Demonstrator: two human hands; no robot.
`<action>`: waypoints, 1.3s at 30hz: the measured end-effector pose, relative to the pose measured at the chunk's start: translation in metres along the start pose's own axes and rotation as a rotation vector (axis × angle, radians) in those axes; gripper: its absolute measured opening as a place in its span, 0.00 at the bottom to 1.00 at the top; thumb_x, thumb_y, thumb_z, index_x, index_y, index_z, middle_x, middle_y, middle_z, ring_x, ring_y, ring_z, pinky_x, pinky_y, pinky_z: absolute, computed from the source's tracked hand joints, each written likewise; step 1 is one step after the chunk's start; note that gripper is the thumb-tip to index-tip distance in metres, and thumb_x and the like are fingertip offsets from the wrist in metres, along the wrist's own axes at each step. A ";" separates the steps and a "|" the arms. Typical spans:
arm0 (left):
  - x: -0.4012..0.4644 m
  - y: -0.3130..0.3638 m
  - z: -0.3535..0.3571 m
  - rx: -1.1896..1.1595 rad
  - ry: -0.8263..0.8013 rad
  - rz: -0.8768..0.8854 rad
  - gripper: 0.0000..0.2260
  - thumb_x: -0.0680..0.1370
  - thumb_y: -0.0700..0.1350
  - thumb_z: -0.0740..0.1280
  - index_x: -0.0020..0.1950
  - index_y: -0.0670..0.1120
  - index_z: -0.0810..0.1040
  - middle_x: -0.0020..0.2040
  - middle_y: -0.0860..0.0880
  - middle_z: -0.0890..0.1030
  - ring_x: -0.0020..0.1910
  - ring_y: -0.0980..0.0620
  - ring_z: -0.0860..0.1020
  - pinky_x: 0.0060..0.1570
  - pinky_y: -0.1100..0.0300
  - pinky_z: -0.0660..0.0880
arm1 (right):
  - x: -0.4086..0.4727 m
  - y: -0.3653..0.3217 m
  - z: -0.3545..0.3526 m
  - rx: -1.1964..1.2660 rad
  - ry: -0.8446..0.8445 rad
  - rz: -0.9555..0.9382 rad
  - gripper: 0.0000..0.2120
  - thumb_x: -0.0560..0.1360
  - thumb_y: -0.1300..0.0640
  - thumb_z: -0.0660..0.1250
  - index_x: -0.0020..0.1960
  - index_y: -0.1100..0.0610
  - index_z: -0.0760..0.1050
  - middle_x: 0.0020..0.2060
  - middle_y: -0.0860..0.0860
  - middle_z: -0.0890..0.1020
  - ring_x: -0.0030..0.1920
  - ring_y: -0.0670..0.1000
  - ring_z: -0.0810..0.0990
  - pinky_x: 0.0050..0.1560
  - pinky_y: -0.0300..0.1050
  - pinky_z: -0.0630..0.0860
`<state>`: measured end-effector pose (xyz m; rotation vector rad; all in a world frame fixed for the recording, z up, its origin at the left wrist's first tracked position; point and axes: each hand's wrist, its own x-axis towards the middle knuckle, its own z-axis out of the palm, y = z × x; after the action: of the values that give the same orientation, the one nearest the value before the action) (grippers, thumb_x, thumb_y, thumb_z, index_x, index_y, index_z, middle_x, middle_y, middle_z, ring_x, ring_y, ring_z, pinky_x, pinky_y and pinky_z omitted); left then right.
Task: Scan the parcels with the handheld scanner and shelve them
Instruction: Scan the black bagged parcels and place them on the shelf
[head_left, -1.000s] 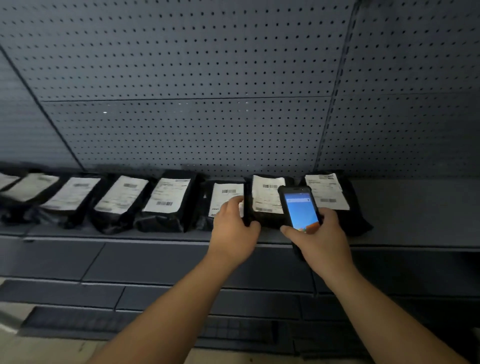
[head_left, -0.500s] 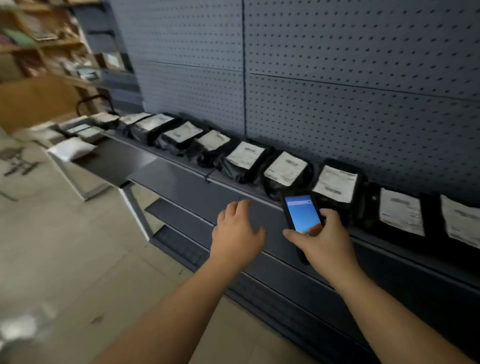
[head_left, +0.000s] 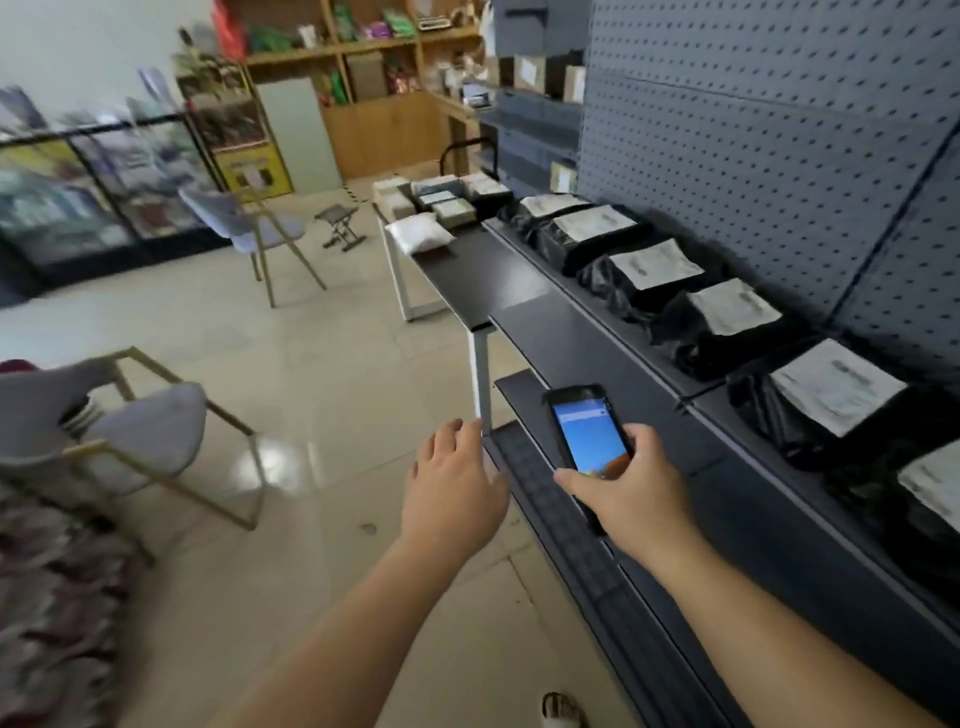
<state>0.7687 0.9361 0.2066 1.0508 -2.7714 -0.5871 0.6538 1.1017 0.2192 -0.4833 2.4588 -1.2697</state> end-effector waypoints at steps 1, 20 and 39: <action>0.012 -0.003 -0.002 0.009 0.005 -0.019 0.30 0.82 0.55 0.64 0.82 0.53 0.58 0.81 0.50 0.61 0.79 0.46 0.61 0.76 0.45 0.65 | 0.016 -0.006 0.006 0.005 -0.027 -0.011 0.34 0.66 0.41 0.82 0.63 0.46 0.67 0.46 0.47 0.79 0.44 0.48 0.81 0.45 0.55 0.83; 0.192 -0.125 -0.051 0.073 0.108 -0.436 0.31 0.83 0.57 0.63 0.83 0.52 0.57 0.83 0.50 0.59 0.81 0.47 0.57 0.76 0.47 0.61 | 0.240 -0.141 0.169 -0.151 -0.413 -0.236 0.40 0.66 0.38 0.80 0.71 0.50 0.67 0.46 0.46 0.78 0.46 0.48 0.80 0.50 0.55 0.82; 0.495 -0.316 -0.141 0.083 0.080 -0.350 0.29 0.83 0.56 0.62 0.82 0.51 0.58 0.82 0.49 0.60 0.80 0.44 0.60 0.76 0.46 0.63 | 0.461 -0.298 0.371 -0.177 -0.330 -0.159 0.39 0.68 0.42 0.81 0.71 0.53 0.66 0.47 0.46 0.76 0.45 0.44 0.76 0.49 0.50 0.78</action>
<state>0.6242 0.3496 0.1980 1.5578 -2.5783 -0.4564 0.4494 0.4719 0.2000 -0.8753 2.2941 -0.9397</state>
